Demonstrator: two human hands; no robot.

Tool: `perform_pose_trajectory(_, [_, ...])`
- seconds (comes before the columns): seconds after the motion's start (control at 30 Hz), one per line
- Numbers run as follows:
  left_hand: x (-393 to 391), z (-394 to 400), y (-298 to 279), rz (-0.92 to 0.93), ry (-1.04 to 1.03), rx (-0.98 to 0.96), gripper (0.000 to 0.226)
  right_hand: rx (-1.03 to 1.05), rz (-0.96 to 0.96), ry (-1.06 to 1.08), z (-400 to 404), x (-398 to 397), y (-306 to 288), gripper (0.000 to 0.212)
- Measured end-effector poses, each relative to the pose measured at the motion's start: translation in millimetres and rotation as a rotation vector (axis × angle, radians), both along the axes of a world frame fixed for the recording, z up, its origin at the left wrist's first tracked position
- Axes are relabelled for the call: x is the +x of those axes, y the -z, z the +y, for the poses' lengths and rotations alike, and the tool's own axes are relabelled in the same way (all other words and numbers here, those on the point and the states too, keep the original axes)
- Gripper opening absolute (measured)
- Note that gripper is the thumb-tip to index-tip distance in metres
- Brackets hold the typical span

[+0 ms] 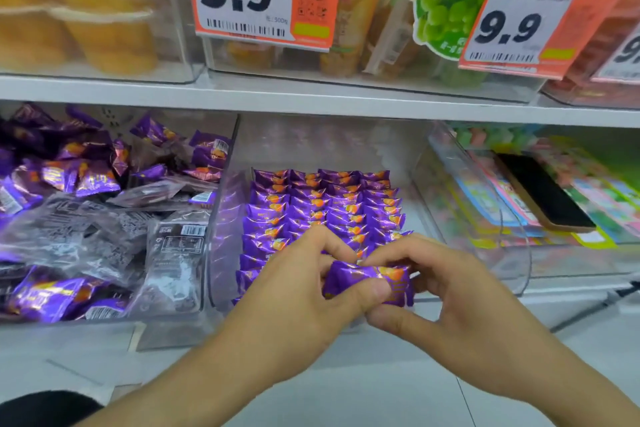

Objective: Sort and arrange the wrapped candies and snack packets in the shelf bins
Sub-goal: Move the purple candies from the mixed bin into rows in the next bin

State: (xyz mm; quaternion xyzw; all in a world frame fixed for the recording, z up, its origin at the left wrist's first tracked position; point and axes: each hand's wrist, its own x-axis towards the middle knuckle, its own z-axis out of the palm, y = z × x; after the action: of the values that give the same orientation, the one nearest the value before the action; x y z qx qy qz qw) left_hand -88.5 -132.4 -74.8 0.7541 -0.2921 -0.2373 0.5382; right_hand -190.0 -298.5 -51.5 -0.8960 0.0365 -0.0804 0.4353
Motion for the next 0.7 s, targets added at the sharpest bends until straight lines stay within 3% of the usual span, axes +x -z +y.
perform_pose_trajectory(0.07, [0, -2, -4, -0.010, -0.016, -0.065, 0.043, 0.080, 0.048, -0.047, -3, -1, -2, 0.039])
perform_pose_trajectory(0.17, [4, -3, -11, 0.164, 0.003, -0.228, 0.029, 0.339, 0.060, -0.011, -11, 3, -5, 0.031])
perform_pose_trajectory(0.3, [9, -1, -10, 0.190, 0.071, -0.226, 0.010, 0.365, 0.102, -0.040, -16, 6, -2, 0.042])
perform_pose_trajectory(0.4, [10, -2, -8, 0.116, 0.066, -0.219, 0.022, 0.381, 0.102, -0.045, -17, 8, 2, 0.056])
perform_pose_trajectory(0.47, [10, -4, -7, 0.063, 0.040, -0.209, 0.030, 0.318, 0.044, -0.010, -20, 11, 4, 0.061])
perform_pose_trajectory(0.57, [12, -6, -3, -0.024, 0.009, -0.135, 0.042, 0.102, -0.058, 0.035, -22, 15, 1, 0.053])
perform_pose_trajectory(0.7, [16, -5, 0, -0.248, 0.017, 0.130, 0.052, -0.153, -0.026, 0.074, -41, 16, -5, 0.043])
